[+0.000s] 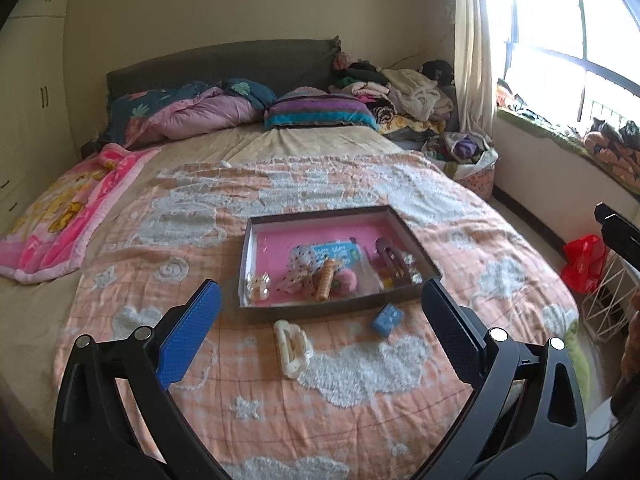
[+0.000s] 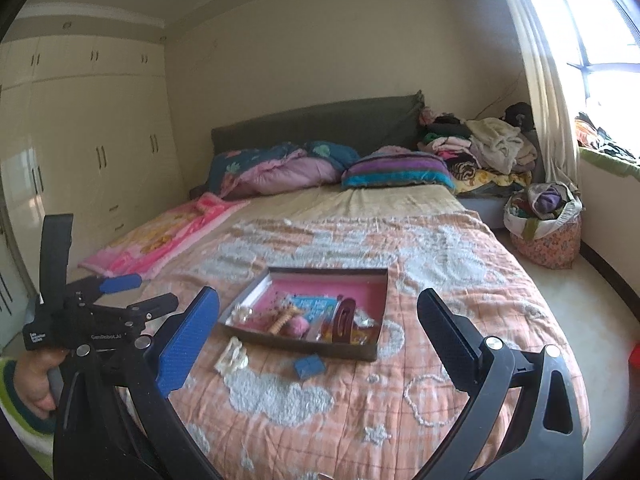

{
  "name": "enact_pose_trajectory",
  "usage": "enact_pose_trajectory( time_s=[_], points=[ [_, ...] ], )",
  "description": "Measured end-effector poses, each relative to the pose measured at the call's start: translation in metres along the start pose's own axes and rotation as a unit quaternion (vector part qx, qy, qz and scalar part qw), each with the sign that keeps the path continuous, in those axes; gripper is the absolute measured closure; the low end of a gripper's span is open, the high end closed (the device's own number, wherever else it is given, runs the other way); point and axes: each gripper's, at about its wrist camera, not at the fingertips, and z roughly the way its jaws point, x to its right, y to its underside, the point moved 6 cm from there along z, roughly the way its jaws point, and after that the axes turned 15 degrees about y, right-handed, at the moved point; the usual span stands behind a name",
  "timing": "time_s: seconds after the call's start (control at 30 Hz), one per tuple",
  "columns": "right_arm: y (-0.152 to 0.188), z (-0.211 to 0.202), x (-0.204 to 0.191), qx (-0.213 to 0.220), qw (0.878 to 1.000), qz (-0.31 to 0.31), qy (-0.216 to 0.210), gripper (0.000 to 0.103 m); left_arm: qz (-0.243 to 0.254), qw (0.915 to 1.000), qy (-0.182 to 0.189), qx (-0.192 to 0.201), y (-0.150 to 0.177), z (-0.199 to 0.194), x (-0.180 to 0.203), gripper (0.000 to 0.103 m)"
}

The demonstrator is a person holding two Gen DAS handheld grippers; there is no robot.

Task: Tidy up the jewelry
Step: 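Pull both tools back from the tray toward the remaining jewelry, then grasp the blue box with the right tool while the left grasps the white claw clip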

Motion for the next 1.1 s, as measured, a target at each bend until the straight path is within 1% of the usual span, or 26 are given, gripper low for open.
enact_pose_trajectory(
  time_s=[0.17, 0.37, 0.5, 0.73, 0.9, 0.97, 1.1],
  points=[
    [0.015, 0.012, -0.01, -0.019, 1.0, -0.016, -0.004, 0.004, 0.0, 0.9997, -0.01, -0.024, 0.019, 0.01, -0.009, 0.009],
    [0.036, 0.038, -0.017, -0.053, 0.998, -0.026, -0.006, 0.004, -0.01, 0.9987, -0.022, -0.046, 0.038, 0.024, -0.024, 0.009],
    [0.051, 0.055, -0.022, -0.074, 0.997, -0.031, -0.006, 0.004, -0.029, 0.9975, -0.02, -0.061, 0.05, 0.039, -0.034, 0.009],
    [0.076, 0.087, -0.029, -0.108, 0.993, -0.048, -0.003, 0.004, -0.044, 0.9949, -0.021, -0.088, 0.072, 0.065, -0.049, 0.009],
    [0.097, 0.119, -0.034, -0.136, 0.989, -0.063, -0.005, 0.004, -0.056, 0.9922, -0.024, -0.109, 0.087, 0.086, -0.06, 0.009],
    [0.108, 0.137, -0.038, -0.15, 0.986, -0.076, -0.008, 0.004, -0.062, 0.9903, -0.028, -0.121, 0.093, 0.096, -0.065, 0.009],
    [0.132, 0.172, -0.047, -0.182, 0.977, -0.113, -0.014, 0.004, -0.081, 0.9876, -0.021, -0.133, 0.102, 0.113, -0.076, 0.009]
  ],
)
